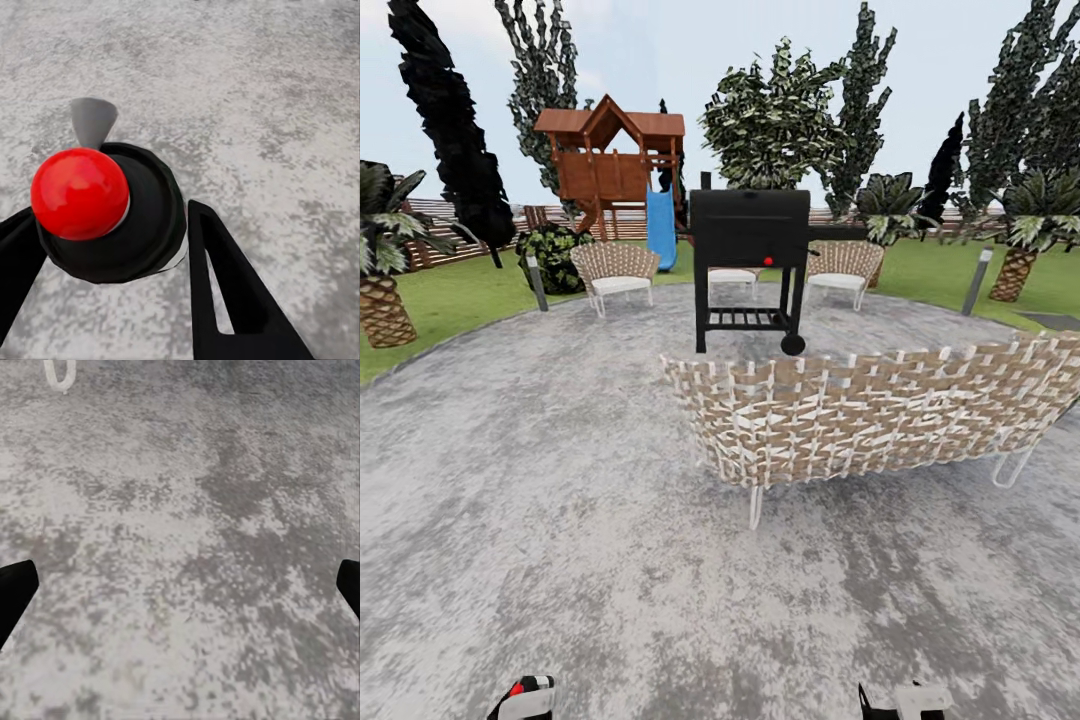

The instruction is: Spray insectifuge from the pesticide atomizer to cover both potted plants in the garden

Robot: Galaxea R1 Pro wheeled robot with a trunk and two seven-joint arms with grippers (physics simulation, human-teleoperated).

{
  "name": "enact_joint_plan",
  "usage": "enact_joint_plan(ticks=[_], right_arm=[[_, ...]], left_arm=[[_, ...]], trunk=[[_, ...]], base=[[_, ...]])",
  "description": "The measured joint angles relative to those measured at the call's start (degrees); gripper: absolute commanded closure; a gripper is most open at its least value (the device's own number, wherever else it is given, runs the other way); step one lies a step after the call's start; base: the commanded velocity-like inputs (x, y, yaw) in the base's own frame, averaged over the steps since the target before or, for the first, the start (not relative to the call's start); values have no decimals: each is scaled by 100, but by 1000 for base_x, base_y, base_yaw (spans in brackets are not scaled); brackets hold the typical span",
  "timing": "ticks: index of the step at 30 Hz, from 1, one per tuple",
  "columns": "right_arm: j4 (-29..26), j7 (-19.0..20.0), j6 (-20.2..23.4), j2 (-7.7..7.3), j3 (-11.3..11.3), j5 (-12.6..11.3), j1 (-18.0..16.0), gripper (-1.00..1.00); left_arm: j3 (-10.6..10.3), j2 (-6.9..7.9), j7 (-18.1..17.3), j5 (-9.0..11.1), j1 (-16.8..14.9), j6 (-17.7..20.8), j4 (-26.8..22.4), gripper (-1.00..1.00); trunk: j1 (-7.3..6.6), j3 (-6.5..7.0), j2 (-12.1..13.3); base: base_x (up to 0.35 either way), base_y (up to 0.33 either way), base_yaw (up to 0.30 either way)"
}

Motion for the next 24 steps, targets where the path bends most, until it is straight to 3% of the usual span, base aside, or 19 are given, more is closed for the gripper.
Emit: enact_joint_plan(ticks=[24], right_arm=[[8, 36, 0, -16, 17, 40, 1, -100]], left_arm=[[0, -3, 0, 4, -1, -4, 1, 100]], trunk=[[1, 3, 0]], base=[[186, 300, 6]])
